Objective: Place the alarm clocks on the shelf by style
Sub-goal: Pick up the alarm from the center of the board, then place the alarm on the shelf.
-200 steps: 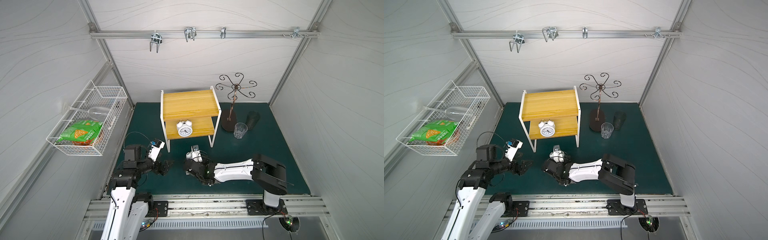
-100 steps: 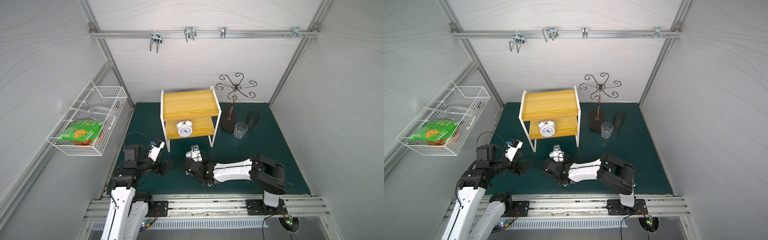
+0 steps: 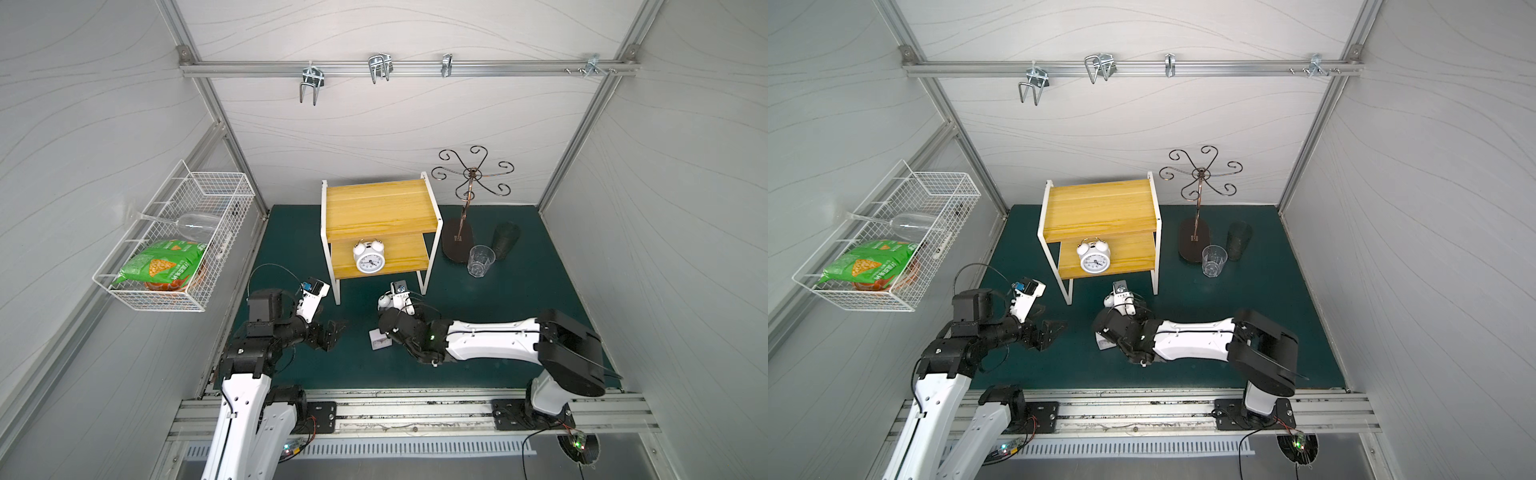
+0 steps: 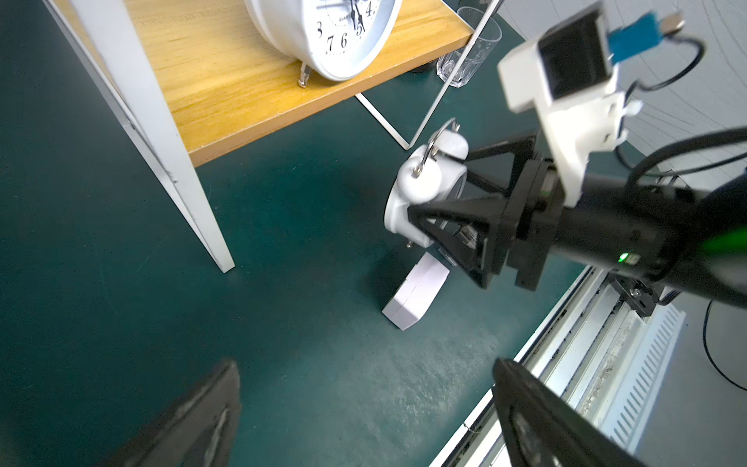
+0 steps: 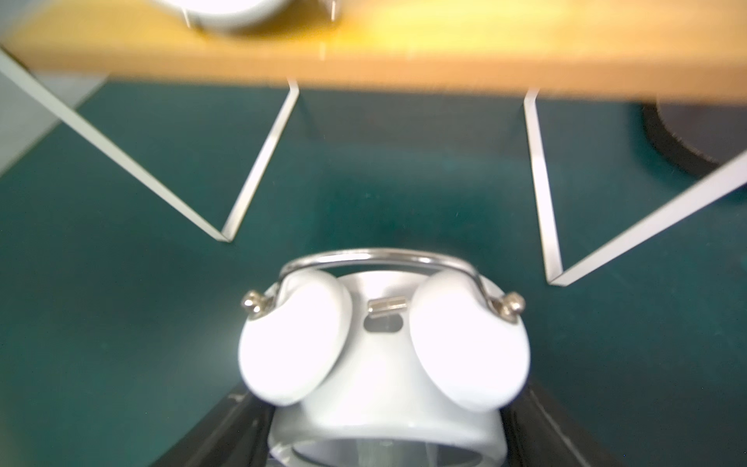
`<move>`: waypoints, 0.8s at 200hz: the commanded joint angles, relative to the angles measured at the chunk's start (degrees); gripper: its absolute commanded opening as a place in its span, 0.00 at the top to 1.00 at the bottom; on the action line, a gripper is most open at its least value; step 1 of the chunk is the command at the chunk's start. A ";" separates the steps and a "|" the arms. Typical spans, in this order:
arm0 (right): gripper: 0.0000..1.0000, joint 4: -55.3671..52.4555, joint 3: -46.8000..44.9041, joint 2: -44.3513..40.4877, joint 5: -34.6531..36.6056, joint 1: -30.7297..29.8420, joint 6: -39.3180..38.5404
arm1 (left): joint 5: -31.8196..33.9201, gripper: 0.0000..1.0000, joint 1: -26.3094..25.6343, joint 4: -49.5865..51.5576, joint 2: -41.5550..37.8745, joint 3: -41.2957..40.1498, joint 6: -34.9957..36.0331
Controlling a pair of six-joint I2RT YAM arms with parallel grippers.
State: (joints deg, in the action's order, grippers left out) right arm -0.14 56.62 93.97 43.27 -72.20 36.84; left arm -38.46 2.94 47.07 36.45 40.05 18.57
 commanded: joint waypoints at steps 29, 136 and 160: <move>0.23 -10.03 3.45 -8.46 -3.01 3.19 -3.62 | -1.27 0.01 -0.22 -0.84 -0.49 0.38 1.01; 0.24 -21.28 15.49 -10.35 -3.06 8.33 -9.26 | -1.55 0.01 -0.22 -1.01 -0.27 0.21 1.04; 0.24 -20.31 17.26 -9.62 -2.20 8.31 -10.34 | -1.53 0.01 -0.22 -1.01 -0.24 0.18 1.03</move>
State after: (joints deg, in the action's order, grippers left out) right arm -21.23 71.00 84.38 38.92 -64.18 28.49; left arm -38.65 2.94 47.07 36.45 40.03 18.92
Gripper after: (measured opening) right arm 0.802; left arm 0.994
